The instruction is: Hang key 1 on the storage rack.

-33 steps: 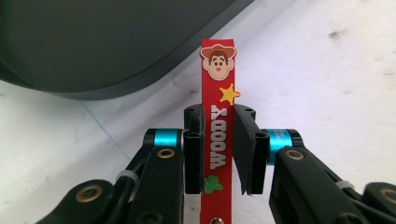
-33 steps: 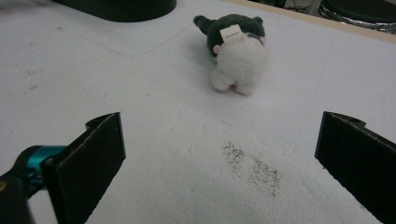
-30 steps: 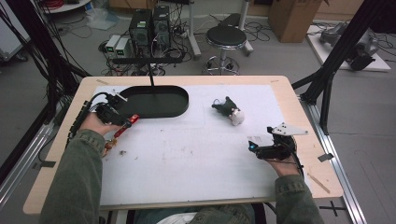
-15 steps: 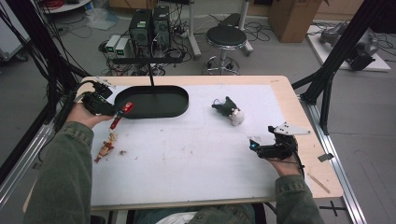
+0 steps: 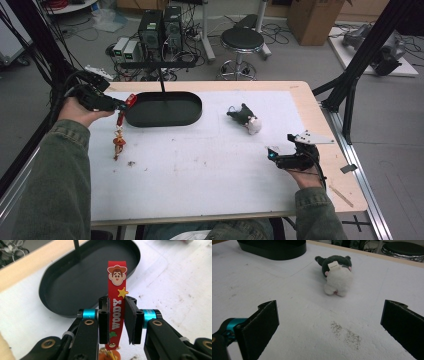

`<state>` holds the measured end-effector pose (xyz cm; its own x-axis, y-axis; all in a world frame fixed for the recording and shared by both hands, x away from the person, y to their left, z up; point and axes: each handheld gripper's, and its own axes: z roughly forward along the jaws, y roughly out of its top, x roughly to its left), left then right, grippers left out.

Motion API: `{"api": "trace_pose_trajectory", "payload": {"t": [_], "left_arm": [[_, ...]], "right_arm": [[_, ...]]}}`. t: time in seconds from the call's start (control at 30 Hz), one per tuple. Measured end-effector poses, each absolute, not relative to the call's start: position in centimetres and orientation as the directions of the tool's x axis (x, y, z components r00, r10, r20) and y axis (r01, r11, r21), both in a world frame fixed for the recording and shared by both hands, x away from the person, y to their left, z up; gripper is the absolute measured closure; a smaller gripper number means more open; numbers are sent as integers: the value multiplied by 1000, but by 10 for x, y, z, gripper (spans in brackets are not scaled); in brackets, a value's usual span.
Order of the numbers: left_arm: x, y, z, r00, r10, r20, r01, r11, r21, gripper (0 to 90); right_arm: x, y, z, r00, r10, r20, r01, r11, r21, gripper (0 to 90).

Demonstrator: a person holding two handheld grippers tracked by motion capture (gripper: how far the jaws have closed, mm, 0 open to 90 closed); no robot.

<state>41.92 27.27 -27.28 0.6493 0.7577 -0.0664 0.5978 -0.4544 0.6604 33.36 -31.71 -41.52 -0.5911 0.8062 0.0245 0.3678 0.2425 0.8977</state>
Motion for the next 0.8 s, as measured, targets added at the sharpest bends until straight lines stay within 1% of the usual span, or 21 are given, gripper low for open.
{"api": "trace_pose_trajectory", "payload": {"t": [0.07, 0.13, 0.17, 0.2, 0.23, 0.27, 0.3, 0.33, 0.37, 0.47, 0.53, 0.6, 0.8], "left_arm": [[420, 271, -258, 643, 765, -42, 588, -457, 667, 749], [421, 271, -251, 643, 764, -44, 585, -454, 672, 749], [423, 268, -241, 642, 766, -37, 571, -445, 689, 750], [423, 268, -241, 642, 766, -37, 571, -445, 689, 750], [425, 267, -234, 645, 763, -45, 556, -428, 713, 751], [425, 267, -234, 645, 763, -45, 556, -428, 713, 751], [427, 264, -230, 638, 768, -45, 543, -408, 733, 751], [427, 264, -230, 638, 768, -45, 543, -408, 733, 751], [430, 260, -226, 631, 775, -24, 538, -415, 734, 751], [434, 257, -224, 636, 772, -24, 542, -424, 726, 750], [438, 253, -218, 628, 778, 7, 521, -426, 739, 750], [441, 250, -218, 635, 772, -3, 508, -415, 754, 751], [455, 246, -216, 636, 771, 14, 504, -429, 750, 751]], "right_arm": [[335, -318, -415, -589, 807, 34, 367, 231, 901, 7], [335, -318, -414, -589, 807, 35, 367, 229, 902, 7], [334, -318, -414, -592, 805, 35, 359, 224, 906, 6], [334, -317, -413, -594, 803, 39, 359, 222, 907, 6], [334, -318, -413, -597, 802, 36, 356, 224, 907, 6], [334, -318, -413, -599, 800, 37, 354, 224, 908, 7], [335, -318, -414, -599, 800, 39, 355, 221, 908, 7], [335, -318, -414, -600, 799, 41, 356, 221, 908, 7], [336, -318, -414, -601, 798, 42, 356, 220, 908, 7], [337, -318, -414, -599, 799, 50, 362, 215, 907, 6], [336, -318, -414, -600, 799, 46, 359, 218, 908, 7], [335, -317, -413, -603, 796, 39, 353, 223, 909, 6], [332, -314, -412, -606, 795, 22, 347, 239, 907, 7]]}}
